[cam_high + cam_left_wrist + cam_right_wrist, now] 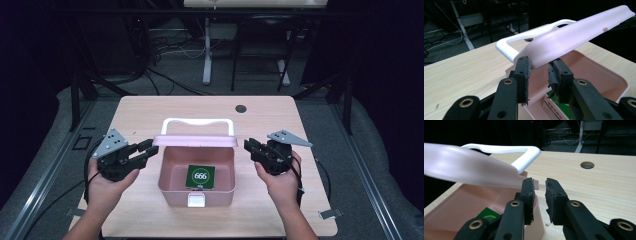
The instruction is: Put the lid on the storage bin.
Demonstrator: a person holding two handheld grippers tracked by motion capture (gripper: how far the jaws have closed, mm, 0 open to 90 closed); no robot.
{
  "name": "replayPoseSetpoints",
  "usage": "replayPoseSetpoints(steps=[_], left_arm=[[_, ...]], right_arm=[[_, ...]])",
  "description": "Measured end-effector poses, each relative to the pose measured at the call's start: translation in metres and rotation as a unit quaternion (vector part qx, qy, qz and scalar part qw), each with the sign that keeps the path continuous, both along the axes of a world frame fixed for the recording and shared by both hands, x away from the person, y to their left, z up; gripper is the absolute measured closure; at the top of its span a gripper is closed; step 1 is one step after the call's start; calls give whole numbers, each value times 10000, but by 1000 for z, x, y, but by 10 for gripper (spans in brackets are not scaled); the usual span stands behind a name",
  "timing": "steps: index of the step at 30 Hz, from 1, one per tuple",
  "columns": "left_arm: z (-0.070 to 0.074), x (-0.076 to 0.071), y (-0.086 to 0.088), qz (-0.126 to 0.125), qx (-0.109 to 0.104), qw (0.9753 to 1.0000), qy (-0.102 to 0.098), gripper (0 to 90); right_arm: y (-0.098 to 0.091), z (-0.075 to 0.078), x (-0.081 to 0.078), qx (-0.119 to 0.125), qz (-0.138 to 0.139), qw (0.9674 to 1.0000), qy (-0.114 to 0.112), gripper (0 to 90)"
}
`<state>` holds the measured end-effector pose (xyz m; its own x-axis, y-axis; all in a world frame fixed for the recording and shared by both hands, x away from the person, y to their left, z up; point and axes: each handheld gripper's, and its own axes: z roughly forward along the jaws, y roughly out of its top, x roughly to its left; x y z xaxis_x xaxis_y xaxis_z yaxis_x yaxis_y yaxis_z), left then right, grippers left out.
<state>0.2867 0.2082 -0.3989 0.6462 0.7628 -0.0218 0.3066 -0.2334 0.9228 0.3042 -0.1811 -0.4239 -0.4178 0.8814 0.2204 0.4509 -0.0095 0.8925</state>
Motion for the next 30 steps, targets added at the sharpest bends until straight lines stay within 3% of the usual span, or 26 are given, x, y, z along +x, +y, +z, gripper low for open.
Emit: replayPoseSetpoints(steps=[11,30], left_arm=[[-12,-8,6,-38,-28,10000,70,689],[-35,-27,8,-184,108,9995,249,703]], right_arm=[[-2,-7,2,-31,-60,10000,38,748],[-6,-12,3,-7,-122,9999,82,743]])
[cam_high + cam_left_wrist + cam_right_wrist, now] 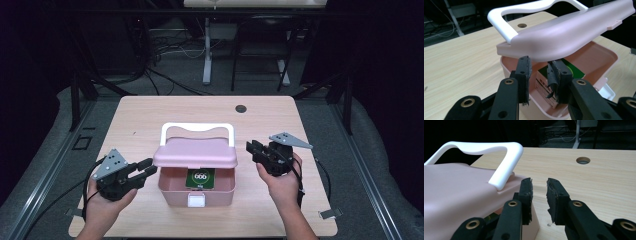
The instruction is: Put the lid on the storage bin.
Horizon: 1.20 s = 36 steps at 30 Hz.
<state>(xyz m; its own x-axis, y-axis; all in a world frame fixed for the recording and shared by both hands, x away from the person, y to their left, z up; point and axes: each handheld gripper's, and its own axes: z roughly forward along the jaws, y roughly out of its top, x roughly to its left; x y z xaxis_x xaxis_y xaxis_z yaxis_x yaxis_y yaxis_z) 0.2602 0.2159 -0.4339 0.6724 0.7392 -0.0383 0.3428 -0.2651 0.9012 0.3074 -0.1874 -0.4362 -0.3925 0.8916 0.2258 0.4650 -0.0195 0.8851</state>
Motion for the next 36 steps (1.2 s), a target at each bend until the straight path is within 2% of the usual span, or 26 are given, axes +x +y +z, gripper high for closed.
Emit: replayPoseSetpoints(steps=[13,23,28,36], left_arm=[[-18,-8,1,-34,66,9999,149,703],[-27,-13,2,-79,227,9994,242,708],[-32,-15,4,-19,271,9992,285,707],[-41,-17,6,72,527,9978,392,708]], right_arm=[[-4,-2,0,26,-46,10000,11,739],[-4,-4,1,41,-60,10000,49,734],[-4,-5,1,47,-54,10000,52,733],[-5,-4,1,70,-63,9999,40,729]])
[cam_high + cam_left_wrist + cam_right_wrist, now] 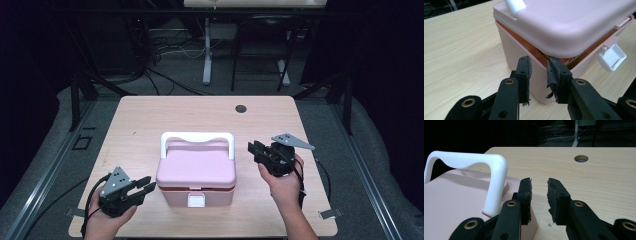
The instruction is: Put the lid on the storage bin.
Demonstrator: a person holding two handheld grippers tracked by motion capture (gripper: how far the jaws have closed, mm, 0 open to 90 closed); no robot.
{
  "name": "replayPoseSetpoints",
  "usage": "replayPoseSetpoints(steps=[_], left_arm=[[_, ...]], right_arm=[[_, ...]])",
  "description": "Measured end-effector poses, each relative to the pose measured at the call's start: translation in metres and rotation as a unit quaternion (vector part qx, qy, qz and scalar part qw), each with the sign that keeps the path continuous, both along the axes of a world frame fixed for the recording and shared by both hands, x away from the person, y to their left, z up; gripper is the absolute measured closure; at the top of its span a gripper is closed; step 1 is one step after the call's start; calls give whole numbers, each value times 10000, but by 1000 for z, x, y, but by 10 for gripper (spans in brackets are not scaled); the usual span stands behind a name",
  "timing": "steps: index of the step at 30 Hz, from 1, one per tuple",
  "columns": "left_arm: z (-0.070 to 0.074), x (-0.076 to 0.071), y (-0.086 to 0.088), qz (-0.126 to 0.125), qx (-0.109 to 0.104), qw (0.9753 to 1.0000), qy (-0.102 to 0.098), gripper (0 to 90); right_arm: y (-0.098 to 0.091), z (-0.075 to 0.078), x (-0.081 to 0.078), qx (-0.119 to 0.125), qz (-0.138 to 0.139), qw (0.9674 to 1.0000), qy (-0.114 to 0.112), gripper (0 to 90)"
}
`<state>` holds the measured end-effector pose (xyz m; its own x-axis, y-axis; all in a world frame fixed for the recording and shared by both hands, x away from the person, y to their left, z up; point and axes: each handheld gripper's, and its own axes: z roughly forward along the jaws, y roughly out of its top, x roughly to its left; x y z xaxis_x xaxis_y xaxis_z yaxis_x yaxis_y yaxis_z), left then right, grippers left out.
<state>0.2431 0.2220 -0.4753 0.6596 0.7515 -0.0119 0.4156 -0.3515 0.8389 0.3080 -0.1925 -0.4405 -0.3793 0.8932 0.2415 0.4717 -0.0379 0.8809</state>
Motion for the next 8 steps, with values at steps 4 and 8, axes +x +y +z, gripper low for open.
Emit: replayPoseSetpoints(steps=[4,8], left_arm=[[-4,0,4,69,-95,9999,28,708],[-7,3,6,155,-134,9998,35,694]], right_arm=[[-1,0,0,29,3,10000,-5,728],[-1,1,0,46,-8,10000,-19,723]])
